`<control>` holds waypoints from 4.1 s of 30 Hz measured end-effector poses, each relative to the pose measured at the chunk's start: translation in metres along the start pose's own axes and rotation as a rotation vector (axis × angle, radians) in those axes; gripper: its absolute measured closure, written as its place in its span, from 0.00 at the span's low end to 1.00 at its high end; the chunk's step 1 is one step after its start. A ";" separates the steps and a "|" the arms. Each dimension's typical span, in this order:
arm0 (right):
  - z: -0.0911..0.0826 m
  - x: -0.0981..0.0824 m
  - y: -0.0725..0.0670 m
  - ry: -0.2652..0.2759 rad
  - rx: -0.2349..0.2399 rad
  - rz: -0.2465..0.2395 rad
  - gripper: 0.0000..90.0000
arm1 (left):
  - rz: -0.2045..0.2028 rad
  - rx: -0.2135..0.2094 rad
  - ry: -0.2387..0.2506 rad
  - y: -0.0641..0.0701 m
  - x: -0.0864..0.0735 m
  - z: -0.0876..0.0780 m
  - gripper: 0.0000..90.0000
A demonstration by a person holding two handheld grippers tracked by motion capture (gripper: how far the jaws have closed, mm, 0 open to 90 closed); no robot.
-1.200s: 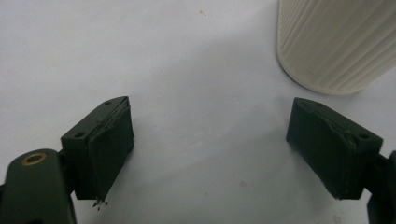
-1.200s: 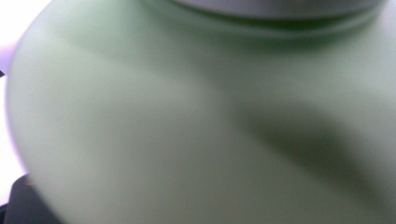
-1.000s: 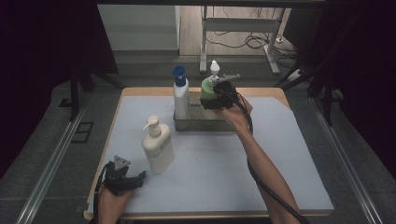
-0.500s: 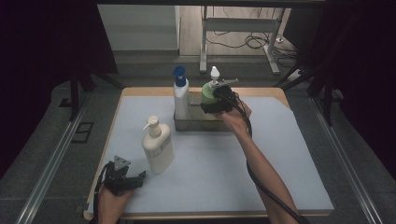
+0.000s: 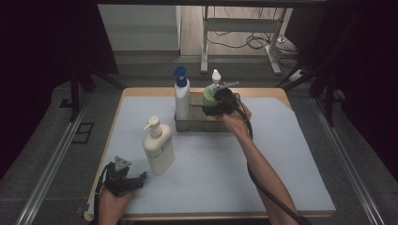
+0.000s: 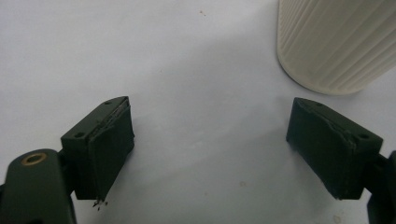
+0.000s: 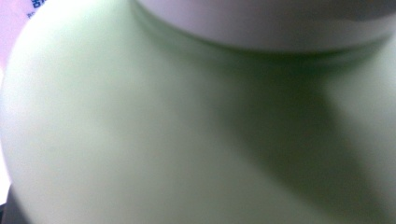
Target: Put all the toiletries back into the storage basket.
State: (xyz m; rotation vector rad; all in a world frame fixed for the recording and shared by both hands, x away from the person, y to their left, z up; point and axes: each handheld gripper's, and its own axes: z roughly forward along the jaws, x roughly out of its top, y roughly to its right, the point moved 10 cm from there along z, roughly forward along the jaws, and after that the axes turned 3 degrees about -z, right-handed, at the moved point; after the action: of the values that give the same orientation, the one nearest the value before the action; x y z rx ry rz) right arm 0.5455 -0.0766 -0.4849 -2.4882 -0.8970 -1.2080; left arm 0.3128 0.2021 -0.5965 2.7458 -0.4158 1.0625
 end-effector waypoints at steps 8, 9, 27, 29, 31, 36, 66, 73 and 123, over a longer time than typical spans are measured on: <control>0.002 0.000 0.001 0.003 0.011 0.009 0.12 | 0.000 0.000 0.000 0.000 0.000 0.000 0.16; 0.002 0.000 0.001 0.001 0.014 0.008 0.12 | 0.000 0.000 0.000 0.000 0.000 0.000 0.16; -0.025 -0.003 -0.001 0.018 0.049 -0.013 0.06 | 0.001 0.000 -0.003 0.000 0.000 0.000 0.16; -0.028 -0.005 -0.001 0.018 0.058 -0.011 0.06 | 0.001 0.000 -0.002 0.000 0.000 0.000 0.16; -0.032 -0.008 -0.002 0.008 0.064 -0.015 0.05 | 0.000 0.000 -0.002 0.000 0.000 0.000 0.16; -0.041 -0.014 0.001 0.007 0.062 -0.011 0.09 | 0.000 0.000 0.000 0.000 0.000 0.000 0.16; -0.048 -0.039 0.042 0.008 -0.030 0.067 0.92 | 0.001 0.000 -0.003 0.000 0.000 0.000 0.16; -0.035 -0.043 0.048 -0.008 -0.048 0.095 1.00 | 0.001 0.000 -0.003 0.000 0.000 0.000 0.16; 0.018 -0.045 0.028 -0.065 -0.011 0.163 1.00 | -0.001 0.001 -0.001 0.000 0.000 0.000 0.16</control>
State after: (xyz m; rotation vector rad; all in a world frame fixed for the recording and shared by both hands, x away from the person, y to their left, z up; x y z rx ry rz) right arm 0.5531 -0.1099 -0.5296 -2.5658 -0.6879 -1.0879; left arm 0.3130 0.2022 -0.5965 2.7474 -0.4146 1.0608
